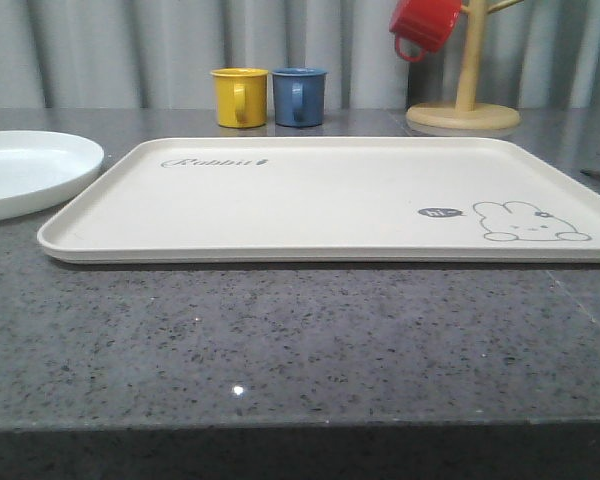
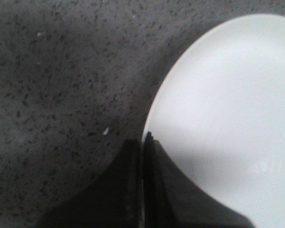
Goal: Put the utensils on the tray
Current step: 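Grasp the white plate rim with the left gripper and lift it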
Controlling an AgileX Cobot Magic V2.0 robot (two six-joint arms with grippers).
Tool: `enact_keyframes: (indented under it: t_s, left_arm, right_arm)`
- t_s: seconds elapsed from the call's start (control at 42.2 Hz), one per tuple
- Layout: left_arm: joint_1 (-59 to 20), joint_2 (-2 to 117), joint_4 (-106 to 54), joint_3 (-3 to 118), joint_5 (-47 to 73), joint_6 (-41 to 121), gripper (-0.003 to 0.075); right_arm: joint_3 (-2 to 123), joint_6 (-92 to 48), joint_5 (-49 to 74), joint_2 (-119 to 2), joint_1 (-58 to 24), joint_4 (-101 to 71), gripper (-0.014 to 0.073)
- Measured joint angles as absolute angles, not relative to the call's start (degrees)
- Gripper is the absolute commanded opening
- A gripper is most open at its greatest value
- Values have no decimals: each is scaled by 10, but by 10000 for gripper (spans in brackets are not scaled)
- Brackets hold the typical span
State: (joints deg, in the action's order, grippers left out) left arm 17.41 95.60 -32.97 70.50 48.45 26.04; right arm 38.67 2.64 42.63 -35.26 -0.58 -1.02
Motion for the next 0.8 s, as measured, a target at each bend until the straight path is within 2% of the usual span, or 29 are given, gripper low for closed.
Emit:
enact_keyframes:
  t_s: [0.189,0.616,0.805]
  left_arm:
    - [153,956,-384,772,538,267,-20]
    - [-52,972,-392,809,562,285,-20]
    - [-110,1005,-372,809,549,286,-20]
  right_arm:
    - [387,26,426,-353,-6,-10,442]
    - [387,26,426,-353,-6,-10,442]
    - [387,26,426,-353,-6,-10,442]
